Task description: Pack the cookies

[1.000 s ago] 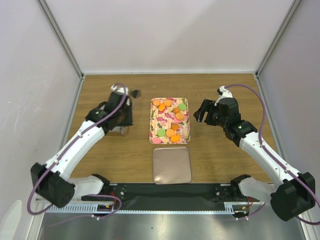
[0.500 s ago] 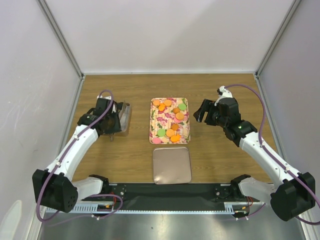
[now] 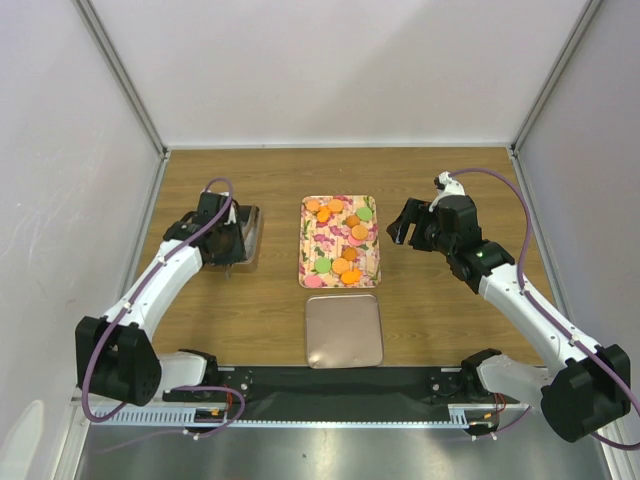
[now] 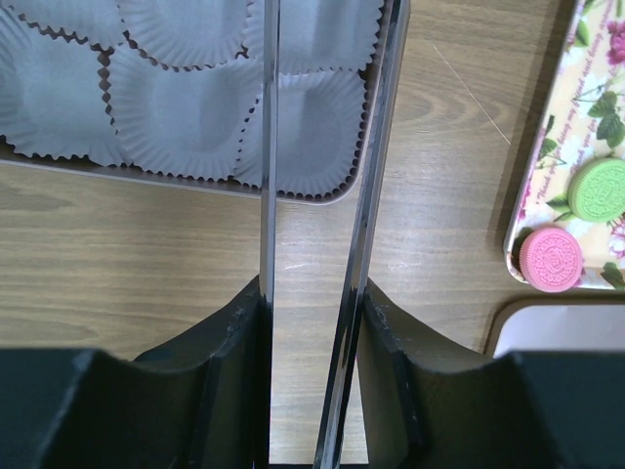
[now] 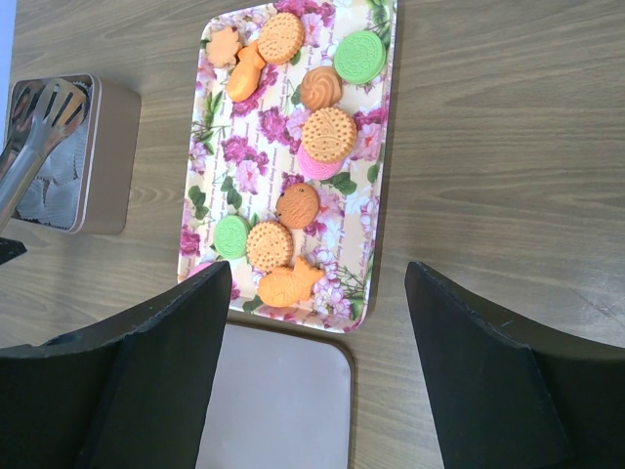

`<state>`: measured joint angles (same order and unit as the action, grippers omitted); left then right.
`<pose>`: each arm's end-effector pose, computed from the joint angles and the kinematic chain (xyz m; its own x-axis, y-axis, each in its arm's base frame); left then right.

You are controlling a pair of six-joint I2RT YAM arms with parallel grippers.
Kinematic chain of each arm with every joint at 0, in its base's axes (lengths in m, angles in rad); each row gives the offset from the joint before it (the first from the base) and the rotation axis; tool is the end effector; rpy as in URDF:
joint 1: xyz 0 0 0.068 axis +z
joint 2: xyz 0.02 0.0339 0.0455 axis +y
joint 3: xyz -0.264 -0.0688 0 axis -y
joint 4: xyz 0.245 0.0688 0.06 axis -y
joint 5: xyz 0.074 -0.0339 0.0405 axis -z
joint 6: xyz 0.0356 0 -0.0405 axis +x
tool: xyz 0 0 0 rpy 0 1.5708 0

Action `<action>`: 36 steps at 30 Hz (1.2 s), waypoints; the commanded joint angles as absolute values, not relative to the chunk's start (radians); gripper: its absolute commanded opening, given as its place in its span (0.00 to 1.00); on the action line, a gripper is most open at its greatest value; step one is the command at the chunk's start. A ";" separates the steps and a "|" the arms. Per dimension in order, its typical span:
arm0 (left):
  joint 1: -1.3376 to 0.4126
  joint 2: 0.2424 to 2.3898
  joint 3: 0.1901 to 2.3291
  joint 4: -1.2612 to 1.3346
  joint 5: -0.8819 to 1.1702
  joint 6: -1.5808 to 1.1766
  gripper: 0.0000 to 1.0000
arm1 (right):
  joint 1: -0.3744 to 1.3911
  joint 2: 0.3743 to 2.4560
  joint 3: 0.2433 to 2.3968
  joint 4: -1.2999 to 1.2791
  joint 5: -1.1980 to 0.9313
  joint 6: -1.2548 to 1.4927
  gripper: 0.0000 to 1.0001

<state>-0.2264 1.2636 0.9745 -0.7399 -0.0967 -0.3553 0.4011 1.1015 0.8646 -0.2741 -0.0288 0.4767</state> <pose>0.2430 -0.0524 0.2590 -0.8436 -0.1610 -0.5122 -0.1265 0.9867 -0.1018 0.2283 0.0979 0.2962 -0.5897 0.2481 -0.7685 -0.1607 0.8966 0.4127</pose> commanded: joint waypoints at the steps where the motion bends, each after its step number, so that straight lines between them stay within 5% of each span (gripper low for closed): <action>1: -0.203 1.266 0.992 -0.689 -0.083 -0.328 0.42 | 0.396 1.103 0.873 -0.250 -0.032 0.469 0.78; 36: -0.193 1.330 1.003 -0.656 -0.075 -0.310 0.50 | 0.397 1.100 0.873 -0.252 -0.032 0.471 0.78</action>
<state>-0.2012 1.3357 0.9745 -0.6895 -0.0750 -0.3309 0.4011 1.1015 0.8646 -0.2737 -0.0288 0.4767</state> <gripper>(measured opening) 0.504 0.781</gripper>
